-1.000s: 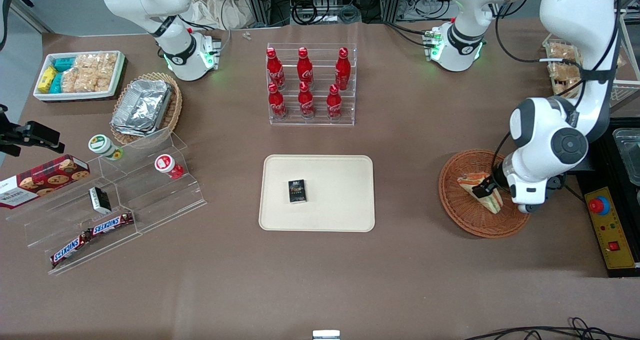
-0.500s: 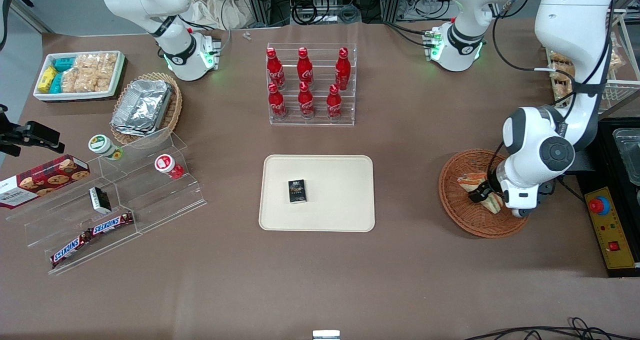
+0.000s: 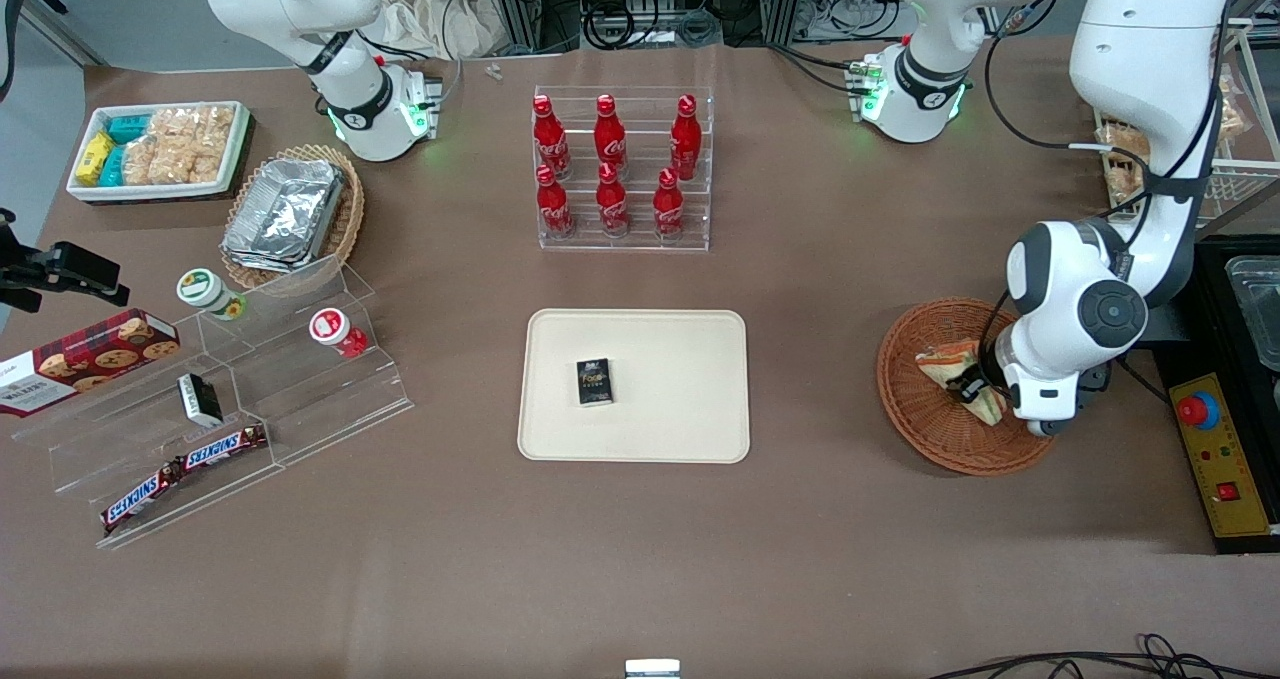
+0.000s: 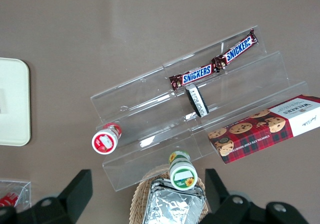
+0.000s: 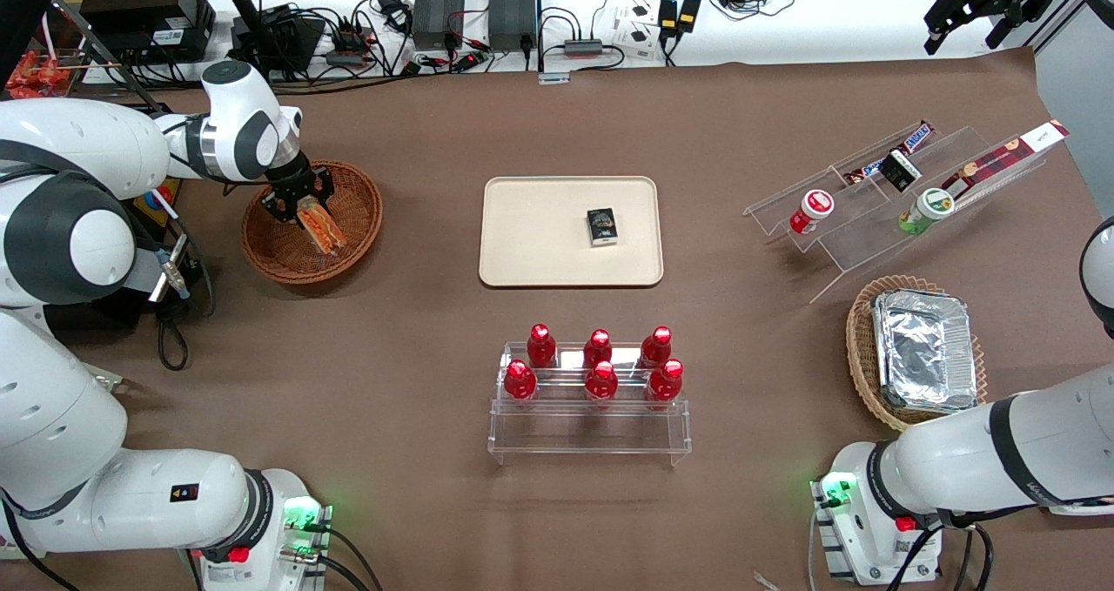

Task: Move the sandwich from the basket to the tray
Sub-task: 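Close the left gripper on the sandwich's crust edge, then lift the sandwich out of the basket with the left gripper, then carry the sandwich over to the white tray beside the black packet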

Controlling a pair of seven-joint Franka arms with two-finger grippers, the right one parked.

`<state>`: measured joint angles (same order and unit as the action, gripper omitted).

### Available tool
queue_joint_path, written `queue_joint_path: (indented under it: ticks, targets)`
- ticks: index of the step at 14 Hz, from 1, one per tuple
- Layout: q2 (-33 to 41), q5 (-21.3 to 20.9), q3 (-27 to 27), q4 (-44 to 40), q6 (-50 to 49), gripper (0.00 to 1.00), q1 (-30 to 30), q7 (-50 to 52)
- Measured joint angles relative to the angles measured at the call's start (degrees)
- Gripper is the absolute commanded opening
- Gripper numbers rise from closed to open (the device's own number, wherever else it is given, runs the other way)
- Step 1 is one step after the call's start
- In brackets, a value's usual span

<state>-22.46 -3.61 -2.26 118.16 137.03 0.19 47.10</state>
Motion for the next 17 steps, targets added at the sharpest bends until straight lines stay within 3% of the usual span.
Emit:
queue_joint_path:
  ticks: [2,3,6,10,14,17]
  targets:
    - [0.02,0.00,0.03,0.00,0.12,0.02,0.00,0.00]
    - [0.15,-0.01,0.03,-0.02,0.18,0.00,0.00,0.00]
    - [2.76,-0.06,0.03,-0.71,-2.45,0.00,-0.02,0.13]
    - [11.68,-0.22,-1.45,-4.92,-15.87,0.00,-0.41,-2.94]
    - [15.17,-0.21,-7.55,-10.79,-28.57,0.00,-0.82,-6.99]
    - [14.84,-0.20,-13.68,-12.59,-30.72,0.00,-1.00,-7.81]
